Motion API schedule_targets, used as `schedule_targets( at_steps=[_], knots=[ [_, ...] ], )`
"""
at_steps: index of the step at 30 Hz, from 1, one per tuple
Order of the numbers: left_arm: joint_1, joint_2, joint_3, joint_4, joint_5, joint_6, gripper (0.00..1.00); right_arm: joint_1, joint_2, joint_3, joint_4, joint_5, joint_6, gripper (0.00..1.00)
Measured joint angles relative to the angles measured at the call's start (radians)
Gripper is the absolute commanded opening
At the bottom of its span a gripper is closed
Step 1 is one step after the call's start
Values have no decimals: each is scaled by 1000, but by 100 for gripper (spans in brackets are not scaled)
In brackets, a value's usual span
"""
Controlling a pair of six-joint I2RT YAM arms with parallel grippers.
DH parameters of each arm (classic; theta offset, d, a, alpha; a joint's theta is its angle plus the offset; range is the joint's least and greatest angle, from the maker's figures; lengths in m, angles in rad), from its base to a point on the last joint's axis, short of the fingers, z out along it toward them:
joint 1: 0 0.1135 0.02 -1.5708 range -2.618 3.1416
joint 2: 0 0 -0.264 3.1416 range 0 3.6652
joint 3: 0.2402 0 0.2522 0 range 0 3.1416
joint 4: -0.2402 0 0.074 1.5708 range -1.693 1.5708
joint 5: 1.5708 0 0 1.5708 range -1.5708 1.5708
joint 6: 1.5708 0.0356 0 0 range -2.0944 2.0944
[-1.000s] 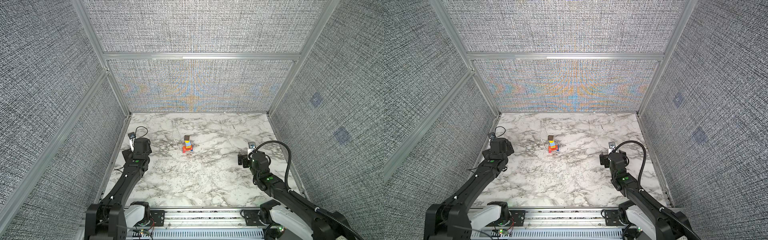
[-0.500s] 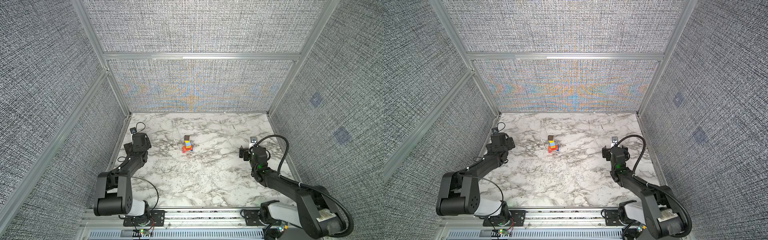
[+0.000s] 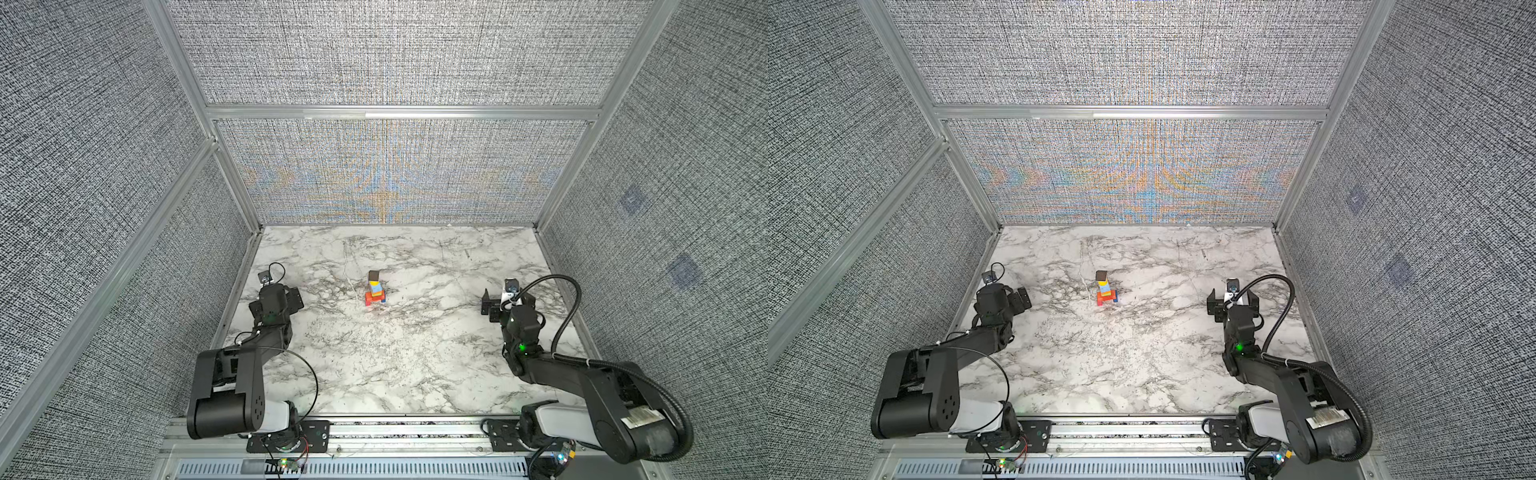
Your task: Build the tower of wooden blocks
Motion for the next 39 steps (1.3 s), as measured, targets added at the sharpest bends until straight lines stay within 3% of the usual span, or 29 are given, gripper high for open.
schedule_targets(
  at_steps=[5, 12, 16, 21, 25, 35, 39],
  knots=[
    [-6, -38, -95, 118, -15, -5, 99, 0, 18, -87, 179, -6, -14, 99],
    [-11, -126, -208, 232, -93, -56, 99, -6, -146, -103, 76, 15, 20, 99],
    [-11, -127, -226, 274, -96, -55, 99, -27, -114, -121, 95, -6, 27, 99],
    [-11, -11, -144, 306, 81, 24, 99, -34, 83, -134, 214, -41, 31, 99],
    [-13, 129, -155, 429, 237, 104, 99, -42, 145, -126, 263, -55, 46, 99],
    [-12, 153, -206, 566, 225, 119, 99, 3, 267, -59, 305, -164, -26, 99],
    [-15, 112, -96, 452, 224, 122, 99, -16, 270, 6, 242, -167, -29, 99]
  ],
)
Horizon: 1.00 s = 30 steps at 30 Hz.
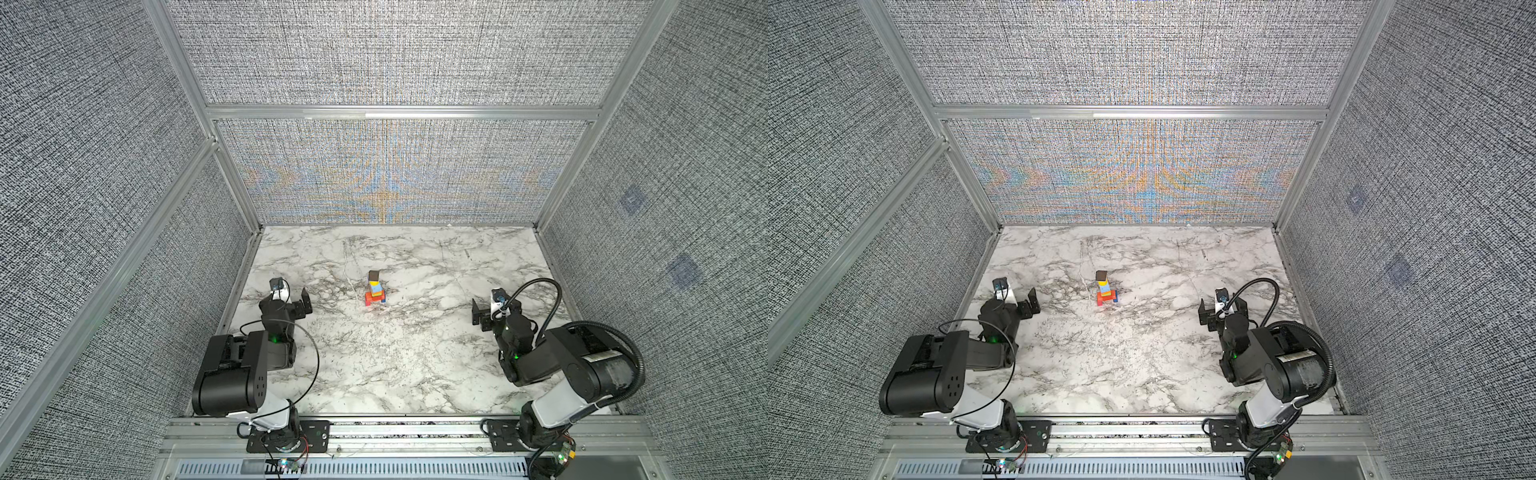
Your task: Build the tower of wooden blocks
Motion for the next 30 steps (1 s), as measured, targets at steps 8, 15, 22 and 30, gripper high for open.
schedule_targets(
  at_steps=[8, 15, 22, 30],
  knots=[
    [-5, 30, -16, -13, 13, 18, 99, -148, -54, 202, -340, -106, 101, 99],
    [-5, 30, -21, 4, 16, 21, 99, -151, -53, 196, -424, -153, 123, 99],
    [-5, 30, -25, 6, 18, 21, 99, -150, -53, 196, -431, -157, 127, 99],
    [-5, 30, -25, 6, 19, 21, 99, -150, -53, 196, -431, -157, 127, 99]
  ],
)
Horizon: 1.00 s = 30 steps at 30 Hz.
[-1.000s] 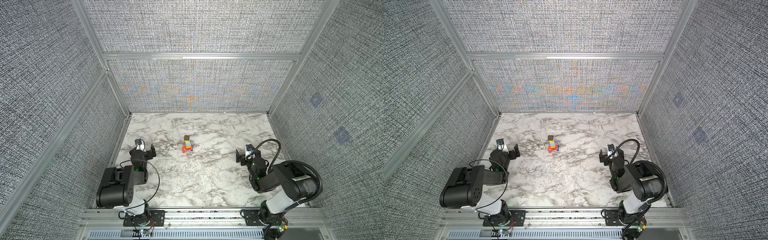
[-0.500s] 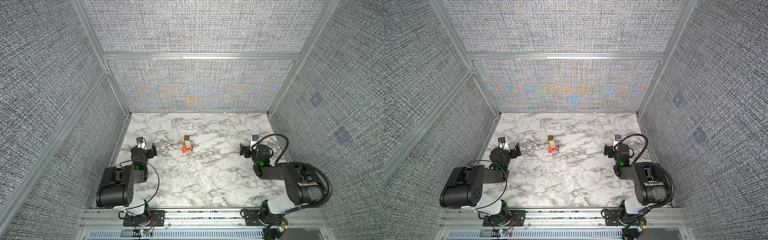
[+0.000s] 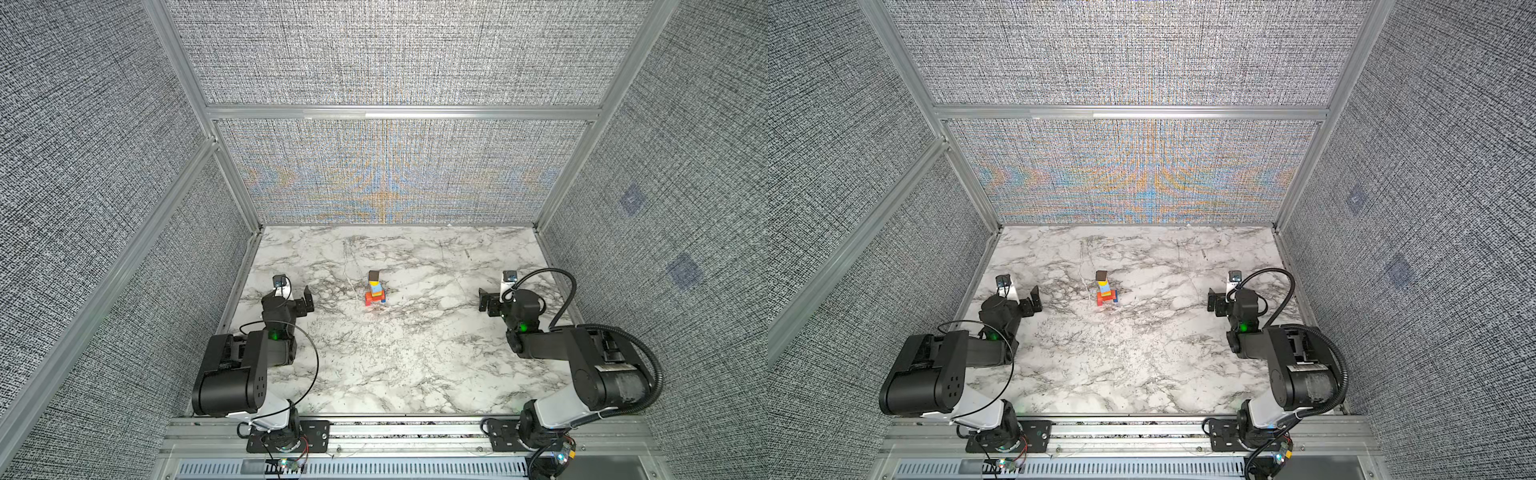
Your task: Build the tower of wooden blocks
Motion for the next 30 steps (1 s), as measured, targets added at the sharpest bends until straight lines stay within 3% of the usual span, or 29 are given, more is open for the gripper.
schedule_targets(
  at_steps=[30],
  knots=[
    [0, 0, 0, 0, 0, 0, 99, 11, 0, 0, 0, 4, -1, 99]
  ],
)
